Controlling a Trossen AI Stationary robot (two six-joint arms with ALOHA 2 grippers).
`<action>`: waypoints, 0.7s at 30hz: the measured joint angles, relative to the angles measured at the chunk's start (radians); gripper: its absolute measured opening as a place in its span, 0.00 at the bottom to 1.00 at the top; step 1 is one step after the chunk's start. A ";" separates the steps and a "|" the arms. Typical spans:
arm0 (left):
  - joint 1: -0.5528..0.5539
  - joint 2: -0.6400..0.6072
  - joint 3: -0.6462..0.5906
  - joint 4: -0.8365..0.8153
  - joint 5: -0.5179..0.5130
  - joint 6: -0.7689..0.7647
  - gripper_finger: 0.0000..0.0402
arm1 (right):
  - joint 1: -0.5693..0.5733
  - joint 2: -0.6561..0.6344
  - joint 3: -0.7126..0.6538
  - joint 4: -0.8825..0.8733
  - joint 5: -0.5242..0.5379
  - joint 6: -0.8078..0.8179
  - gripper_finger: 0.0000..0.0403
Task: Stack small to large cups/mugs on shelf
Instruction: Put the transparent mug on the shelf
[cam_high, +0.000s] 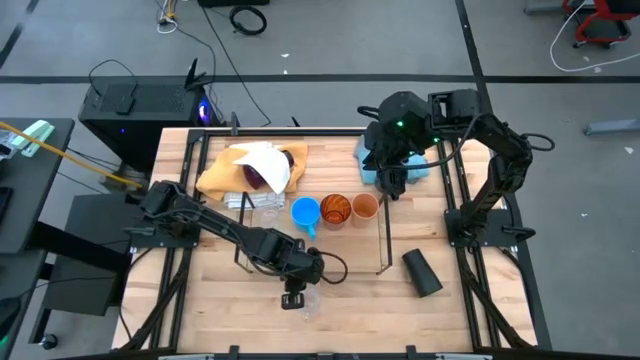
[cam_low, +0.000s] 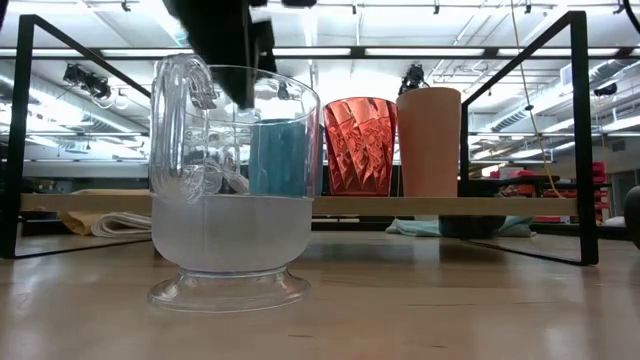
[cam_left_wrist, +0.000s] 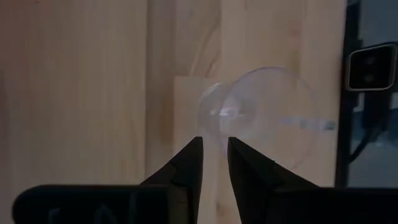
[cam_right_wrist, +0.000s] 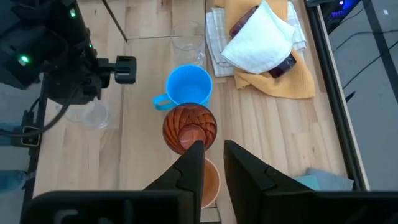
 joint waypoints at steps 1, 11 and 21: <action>0.000 0.000 0.000 -0.002 0.000 0.013 0.21 | 0.000 0.000 0.000 0.001 0.000 0.007 0.17; 0.020 -0.002 0.000 0.008 -0.001 0.047 0.24 | 0.000 0.000 0.000 0.034 0.000 0.019 0.17; 0.021 0.009 0.000 0.075 0.045 0.026 0.30 | 0.000 0.000 0.000 0.034 0.000 0.011 0.17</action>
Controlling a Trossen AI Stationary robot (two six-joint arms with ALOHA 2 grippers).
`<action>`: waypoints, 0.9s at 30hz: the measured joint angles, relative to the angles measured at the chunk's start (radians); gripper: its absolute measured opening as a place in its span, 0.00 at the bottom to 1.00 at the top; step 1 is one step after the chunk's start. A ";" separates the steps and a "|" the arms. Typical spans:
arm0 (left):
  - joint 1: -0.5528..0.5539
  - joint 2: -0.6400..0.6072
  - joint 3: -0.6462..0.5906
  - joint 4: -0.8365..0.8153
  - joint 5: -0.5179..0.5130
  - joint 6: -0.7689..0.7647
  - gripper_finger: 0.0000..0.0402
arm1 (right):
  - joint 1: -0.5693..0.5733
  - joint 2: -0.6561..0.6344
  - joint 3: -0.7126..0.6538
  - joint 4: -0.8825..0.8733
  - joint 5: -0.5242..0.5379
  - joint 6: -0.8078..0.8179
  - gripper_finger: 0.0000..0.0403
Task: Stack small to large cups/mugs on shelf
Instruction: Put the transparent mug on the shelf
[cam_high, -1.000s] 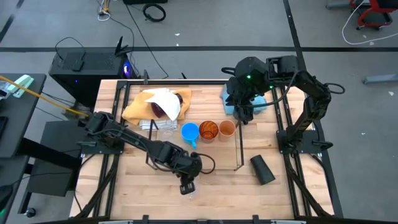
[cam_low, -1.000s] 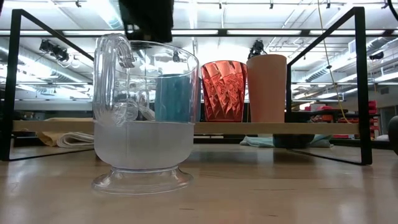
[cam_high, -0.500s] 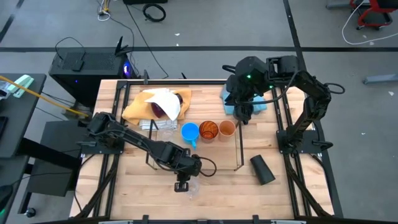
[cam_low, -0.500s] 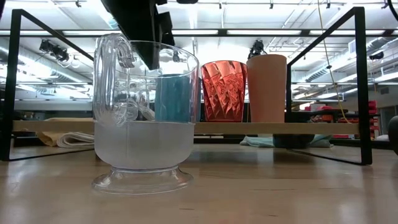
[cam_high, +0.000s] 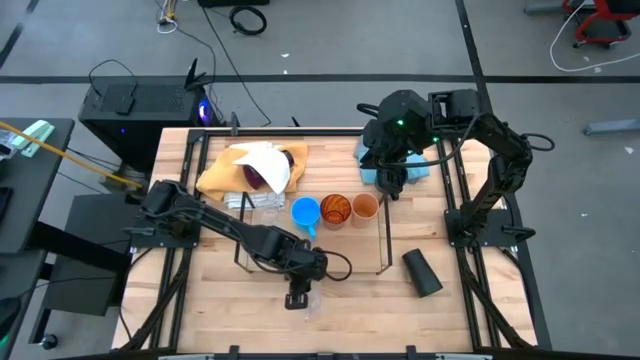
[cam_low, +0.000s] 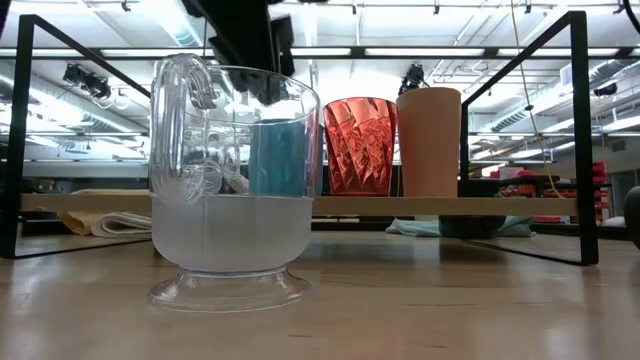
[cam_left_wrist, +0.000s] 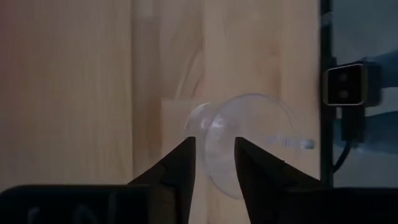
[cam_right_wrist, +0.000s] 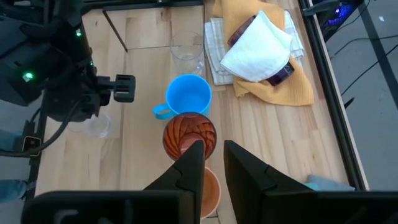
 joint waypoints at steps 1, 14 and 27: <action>0.000 0.001 -0.001 -0.005 0.000 -0.003 0.31 | 0.000 0.000 0.000 0.000 0.000 -0.001 0.17; 0.001 0.042 -0.001 0.005 0.005 -0.014 0.36 | 0.000 0.000 0.000 -0.001 0.000 -0.018 0.17; 0.000 0.069 -0.001 0.009 0.015 -0.006 0.31 | 0.000 0.000 0.000 -0.001 0.000 -0.023 0.17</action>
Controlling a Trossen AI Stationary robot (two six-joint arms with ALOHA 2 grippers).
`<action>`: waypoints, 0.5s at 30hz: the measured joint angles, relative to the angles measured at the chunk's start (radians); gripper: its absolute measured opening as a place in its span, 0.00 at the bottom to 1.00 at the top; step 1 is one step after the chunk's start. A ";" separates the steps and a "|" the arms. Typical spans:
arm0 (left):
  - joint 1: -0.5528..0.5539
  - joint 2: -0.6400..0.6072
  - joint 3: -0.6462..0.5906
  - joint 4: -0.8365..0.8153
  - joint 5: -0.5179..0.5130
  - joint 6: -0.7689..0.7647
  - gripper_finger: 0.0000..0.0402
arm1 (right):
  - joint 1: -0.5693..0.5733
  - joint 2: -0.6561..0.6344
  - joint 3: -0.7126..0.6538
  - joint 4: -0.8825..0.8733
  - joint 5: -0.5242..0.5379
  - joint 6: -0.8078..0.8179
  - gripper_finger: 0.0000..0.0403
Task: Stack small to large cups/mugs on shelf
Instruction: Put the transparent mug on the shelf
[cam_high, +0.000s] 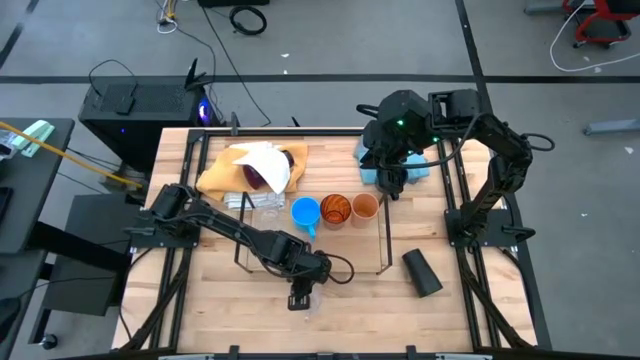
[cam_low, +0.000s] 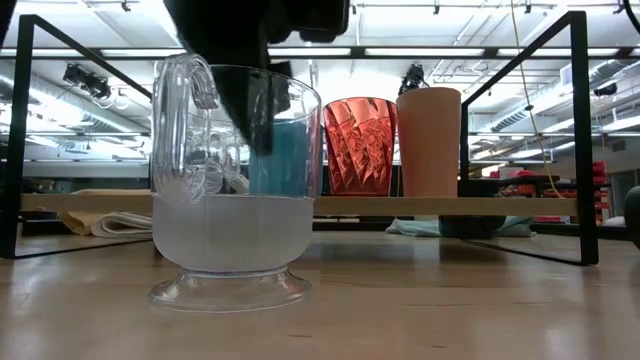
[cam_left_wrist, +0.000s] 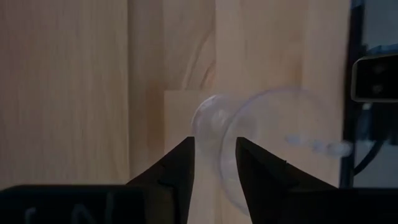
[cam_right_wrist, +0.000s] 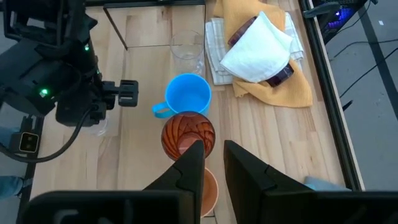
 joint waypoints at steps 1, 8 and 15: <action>0.000 0.000 0.001 0.005 0.000 0.002 0.31 | 0.000 0.000 0.000 0.000 0.000 0.000 0.17; 0.001 0.010 0.001 0.001 0.001 0.021 0.29 | 0.000 0.000 0.000 0.001 0.000 0.000 0.17; 0.001 0.035 0.001 0.021 0.001 0.026 0.20 | 0.000 0.000 0.000 0.001 0.000 0.000 0.17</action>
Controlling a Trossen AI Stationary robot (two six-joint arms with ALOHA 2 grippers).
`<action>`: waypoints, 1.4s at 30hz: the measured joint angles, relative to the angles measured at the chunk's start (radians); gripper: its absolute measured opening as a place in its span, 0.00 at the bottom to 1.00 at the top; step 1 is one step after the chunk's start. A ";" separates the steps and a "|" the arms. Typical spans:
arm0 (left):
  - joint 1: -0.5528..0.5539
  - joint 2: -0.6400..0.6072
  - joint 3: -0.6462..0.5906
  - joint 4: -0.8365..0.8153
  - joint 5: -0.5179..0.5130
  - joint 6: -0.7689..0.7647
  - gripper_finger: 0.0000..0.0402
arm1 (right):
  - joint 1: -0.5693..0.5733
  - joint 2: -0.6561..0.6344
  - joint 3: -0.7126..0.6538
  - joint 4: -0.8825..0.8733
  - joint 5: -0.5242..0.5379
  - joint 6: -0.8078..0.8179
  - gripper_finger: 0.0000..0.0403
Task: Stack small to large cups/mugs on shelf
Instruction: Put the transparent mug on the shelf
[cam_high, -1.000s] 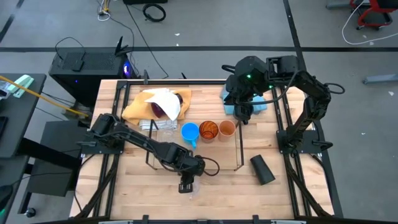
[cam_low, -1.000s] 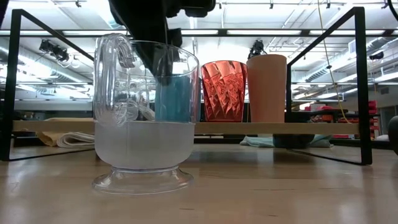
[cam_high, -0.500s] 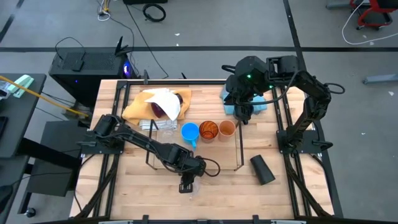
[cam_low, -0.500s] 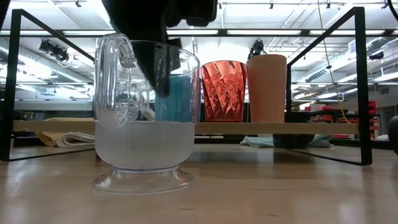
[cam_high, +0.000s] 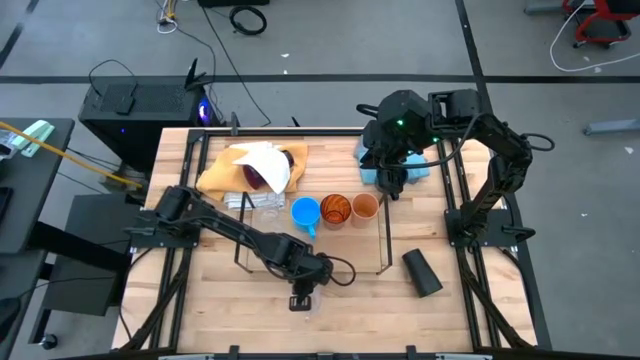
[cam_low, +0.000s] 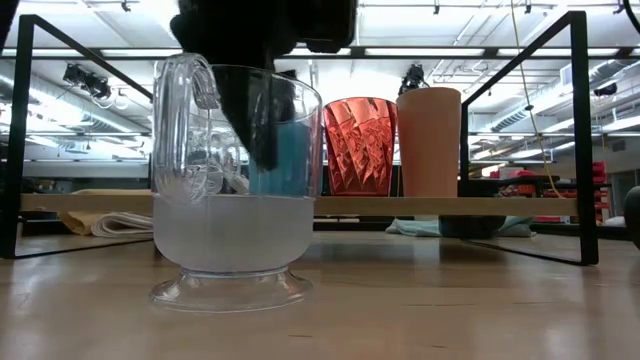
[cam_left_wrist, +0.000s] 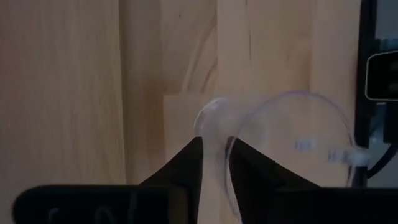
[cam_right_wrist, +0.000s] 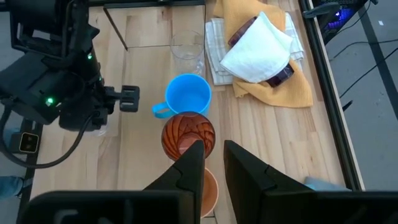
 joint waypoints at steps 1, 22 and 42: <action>0.000 0.002 0.000 -0.005 0.000 0.000 0.19 | 0.000 0.000 0.000 0.000 0.000 0.000 0.17; 0.003 0.002 0.045 -0.058 0.019 -0.002 0.02 | 0.000 0.000 0.000 0.000 0.000 -0.009 0.17; 0.066 -0.001 0.317 -0.561 -0.036 0.063 0.08 | -0.034 0.000 0.000 -0.035 0.000 -0.026 0.17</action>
